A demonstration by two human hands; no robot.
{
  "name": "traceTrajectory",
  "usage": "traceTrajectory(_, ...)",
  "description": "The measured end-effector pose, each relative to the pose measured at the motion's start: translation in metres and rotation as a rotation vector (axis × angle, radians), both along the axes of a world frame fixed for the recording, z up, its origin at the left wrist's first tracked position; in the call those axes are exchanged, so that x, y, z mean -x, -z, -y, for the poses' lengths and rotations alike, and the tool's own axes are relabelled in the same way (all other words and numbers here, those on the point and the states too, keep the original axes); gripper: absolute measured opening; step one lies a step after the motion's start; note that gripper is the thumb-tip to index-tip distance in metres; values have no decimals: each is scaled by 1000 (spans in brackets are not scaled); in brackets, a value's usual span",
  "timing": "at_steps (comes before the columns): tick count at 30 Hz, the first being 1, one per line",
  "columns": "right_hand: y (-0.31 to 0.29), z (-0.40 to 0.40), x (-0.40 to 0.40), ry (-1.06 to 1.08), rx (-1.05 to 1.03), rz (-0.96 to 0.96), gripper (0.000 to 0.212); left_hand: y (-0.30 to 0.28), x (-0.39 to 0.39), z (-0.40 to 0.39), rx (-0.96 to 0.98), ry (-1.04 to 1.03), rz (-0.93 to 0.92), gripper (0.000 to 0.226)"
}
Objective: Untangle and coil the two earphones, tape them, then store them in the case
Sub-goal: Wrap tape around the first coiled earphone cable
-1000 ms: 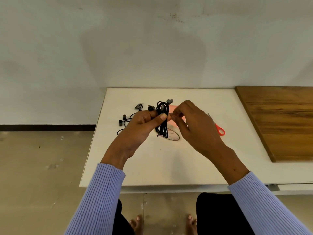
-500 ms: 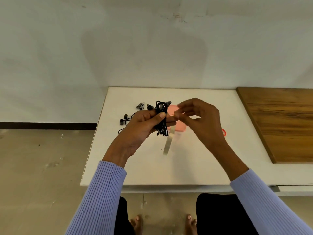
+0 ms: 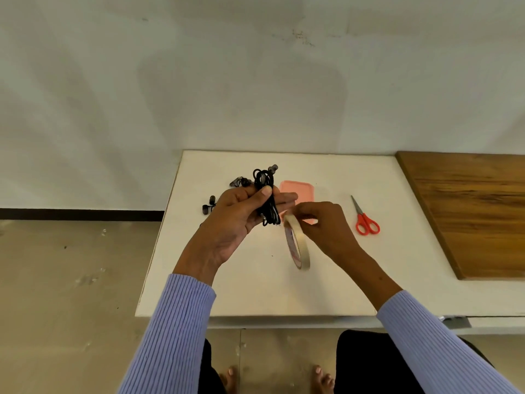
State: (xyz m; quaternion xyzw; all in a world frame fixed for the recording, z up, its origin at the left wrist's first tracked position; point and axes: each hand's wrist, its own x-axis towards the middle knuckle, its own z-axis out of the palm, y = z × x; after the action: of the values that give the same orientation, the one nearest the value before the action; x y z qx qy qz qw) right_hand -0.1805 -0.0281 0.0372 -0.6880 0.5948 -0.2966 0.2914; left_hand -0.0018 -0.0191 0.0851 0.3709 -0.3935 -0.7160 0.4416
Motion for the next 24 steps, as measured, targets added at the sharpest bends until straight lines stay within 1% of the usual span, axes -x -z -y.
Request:
traceTrajectory(3, 6, 1, 0, 10, -172, 52, 15, -1, -1, 1, -11, -42, -38, 18)
traceTrajectory(5, 13, 1, 1, 7, -256, -7, 15, -3, -1, 1, -4, -61, -71, 19)
traceTrajectory(7, 18, 1, 4, 22, -307, -19, 13, -5, -2, 0, -1, -72, -93, 19)
traceTrajectory(10, 18, 0, 9, 68, -355, 28, 13, -9, 1, -3, 5, -63, -75, 19)
traceTrajectory(12, 20, -2, 12, 82, -380, 19, 13, -14, 5, -6, 22, -55, -81, 19)
traceTrajectory(15, 24, -5, 17, 106, -384, -82, 17, -24, 11, -8, 56, -64, -90, 20)
traceTrajectory(20, 28, -10, 30, 128, -364, -49, 20, -31, 18, -12, 85, -27, -8, 21)
traceTrajectory(22, 34, -12, 37, 163, -300, -128, 16, -32, 23, -14, 91, -6, 17, 21)
traceTrajectory(24, 39, -13, 47, 249, -224, -257, 16, -31, 27, -16, 96, 2, 32, 22)
